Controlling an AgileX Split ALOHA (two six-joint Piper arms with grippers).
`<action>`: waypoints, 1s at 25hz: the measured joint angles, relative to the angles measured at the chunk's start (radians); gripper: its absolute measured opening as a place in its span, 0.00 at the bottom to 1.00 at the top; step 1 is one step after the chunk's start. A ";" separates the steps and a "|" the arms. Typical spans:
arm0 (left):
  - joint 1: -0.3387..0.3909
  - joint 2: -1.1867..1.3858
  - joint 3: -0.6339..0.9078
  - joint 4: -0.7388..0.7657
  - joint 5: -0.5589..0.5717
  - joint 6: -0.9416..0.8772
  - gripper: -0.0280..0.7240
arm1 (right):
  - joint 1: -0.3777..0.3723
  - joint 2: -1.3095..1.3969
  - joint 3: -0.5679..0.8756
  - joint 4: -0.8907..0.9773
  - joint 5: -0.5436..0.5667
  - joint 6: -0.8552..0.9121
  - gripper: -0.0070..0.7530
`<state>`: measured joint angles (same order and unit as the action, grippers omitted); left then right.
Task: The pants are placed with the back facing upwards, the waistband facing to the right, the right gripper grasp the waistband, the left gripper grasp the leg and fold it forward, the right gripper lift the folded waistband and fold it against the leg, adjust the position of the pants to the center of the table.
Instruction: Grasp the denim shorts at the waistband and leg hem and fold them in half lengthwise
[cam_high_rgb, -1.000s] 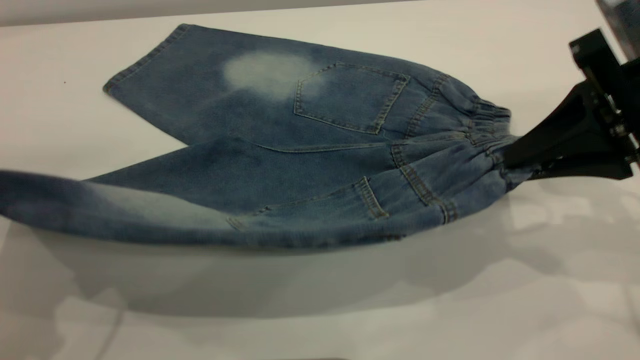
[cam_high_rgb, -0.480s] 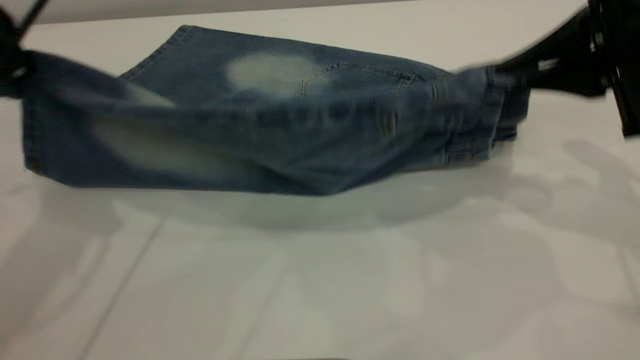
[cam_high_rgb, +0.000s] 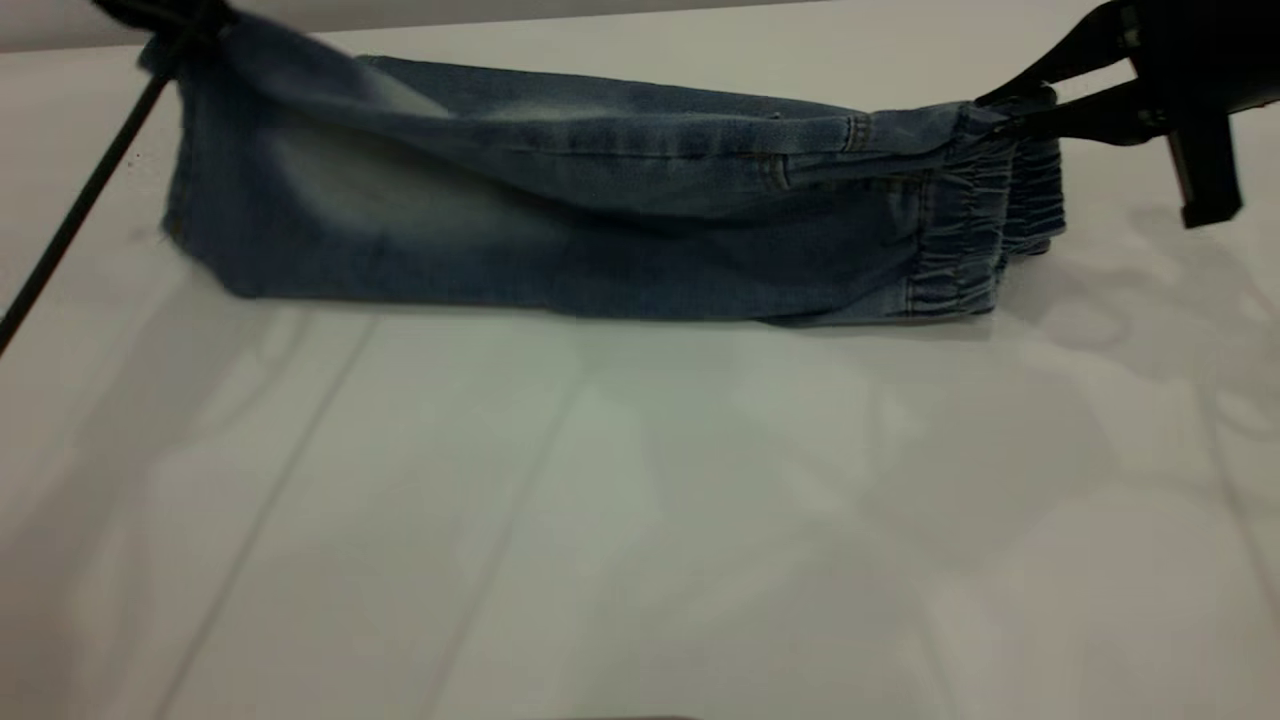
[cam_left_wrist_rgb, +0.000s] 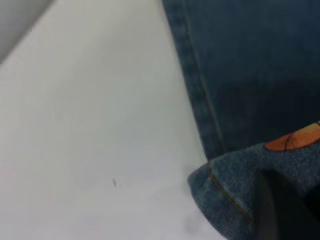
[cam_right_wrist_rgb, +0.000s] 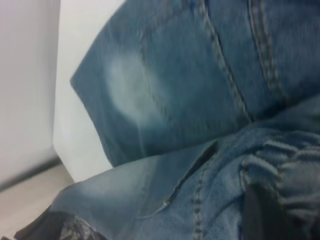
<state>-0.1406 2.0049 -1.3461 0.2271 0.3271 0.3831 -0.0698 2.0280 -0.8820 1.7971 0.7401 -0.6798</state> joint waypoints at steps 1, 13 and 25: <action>0.000 0.019 -0.023 0.000 0.002 0.000 0.07 | 0.000 0.022 -0.023 0.001 0.000 0.007 0.06; 0.000 0.241 -0.230 -0.149 -0.002 0.000 0.11 | 0.000 0.117 -0.126 0.004 -0.110 0.189 0.06; 0.000 0.302 -0.268 -0.303 -0.068 -0.031 0.34 | 0.000 0.122 -0.201 0.006 -0.187 0.238 0.19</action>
<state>-0.1406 2.3068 -1.6136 -0.0759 0.2589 0.3524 -0.0698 2.1500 -1.0832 1.8027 0.5535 -0.4416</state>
